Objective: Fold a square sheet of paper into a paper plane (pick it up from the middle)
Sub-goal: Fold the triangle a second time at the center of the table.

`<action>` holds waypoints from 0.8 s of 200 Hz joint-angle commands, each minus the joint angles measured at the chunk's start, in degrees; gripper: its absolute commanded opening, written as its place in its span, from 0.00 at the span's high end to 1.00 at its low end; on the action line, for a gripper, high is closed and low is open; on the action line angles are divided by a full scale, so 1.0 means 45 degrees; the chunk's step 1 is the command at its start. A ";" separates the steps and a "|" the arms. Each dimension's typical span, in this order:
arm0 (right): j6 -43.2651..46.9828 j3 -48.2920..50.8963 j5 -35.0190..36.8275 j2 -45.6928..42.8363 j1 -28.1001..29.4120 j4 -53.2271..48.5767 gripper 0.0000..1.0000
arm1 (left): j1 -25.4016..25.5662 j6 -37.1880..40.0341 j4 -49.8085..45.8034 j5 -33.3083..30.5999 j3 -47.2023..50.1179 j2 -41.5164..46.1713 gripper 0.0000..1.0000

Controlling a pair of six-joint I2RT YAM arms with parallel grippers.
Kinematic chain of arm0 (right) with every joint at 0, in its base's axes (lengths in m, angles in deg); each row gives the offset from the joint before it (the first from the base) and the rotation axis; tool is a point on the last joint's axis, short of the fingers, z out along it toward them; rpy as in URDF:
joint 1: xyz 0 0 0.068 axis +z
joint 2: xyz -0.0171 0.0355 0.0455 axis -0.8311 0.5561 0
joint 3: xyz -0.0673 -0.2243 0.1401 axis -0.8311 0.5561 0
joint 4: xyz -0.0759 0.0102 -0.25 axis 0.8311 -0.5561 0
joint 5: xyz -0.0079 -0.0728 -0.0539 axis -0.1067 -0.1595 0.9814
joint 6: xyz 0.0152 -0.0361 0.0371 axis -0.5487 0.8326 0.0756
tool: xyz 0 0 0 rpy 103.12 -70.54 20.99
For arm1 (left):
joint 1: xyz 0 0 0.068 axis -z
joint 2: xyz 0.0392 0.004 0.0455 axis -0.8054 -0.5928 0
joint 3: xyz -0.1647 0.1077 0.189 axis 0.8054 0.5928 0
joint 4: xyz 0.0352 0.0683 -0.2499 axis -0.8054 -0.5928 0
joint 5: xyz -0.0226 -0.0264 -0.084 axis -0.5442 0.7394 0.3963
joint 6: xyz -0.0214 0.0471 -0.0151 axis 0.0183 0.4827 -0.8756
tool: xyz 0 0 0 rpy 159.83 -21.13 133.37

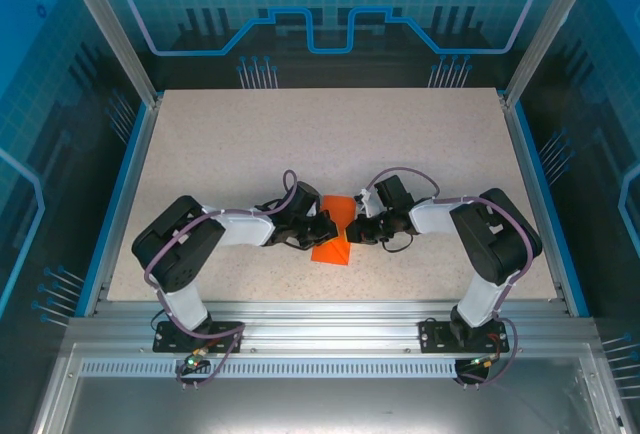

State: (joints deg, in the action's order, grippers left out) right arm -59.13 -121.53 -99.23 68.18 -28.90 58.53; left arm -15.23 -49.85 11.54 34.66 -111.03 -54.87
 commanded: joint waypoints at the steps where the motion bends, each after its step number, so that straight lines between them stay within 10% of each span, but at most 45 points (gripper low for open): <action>1: 0.0250 -0.0200 0.0197 0.0430 -0.0189 -0.0035 0.89 | 0.0044 -0.0035 -0.0055 -0.0225 -0.0085 -0.0367 1.00; 130: 0.0056 0.0028 0.1000 -0.2613 -0.0171 -0.1617 0.77 | 0.0064 0.0123 -0.0386 -0.0392 0.0048 -0.0541 1.00; 160: -0.0240 0.0180 0.0072 -0.2728 0.0426 -0.1364 0.88 | 0.0056 0.0141 -0.0384 -0.0353 -0.0002 -0.0560 1.00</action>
State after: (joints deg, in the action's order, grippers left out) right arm -59.19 -121.88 -96.30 55.90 -28.73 54.10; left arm -15.21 -49.82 11.52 34.39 -111.03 -56.36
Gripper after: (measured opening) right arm 0.157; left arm 0.056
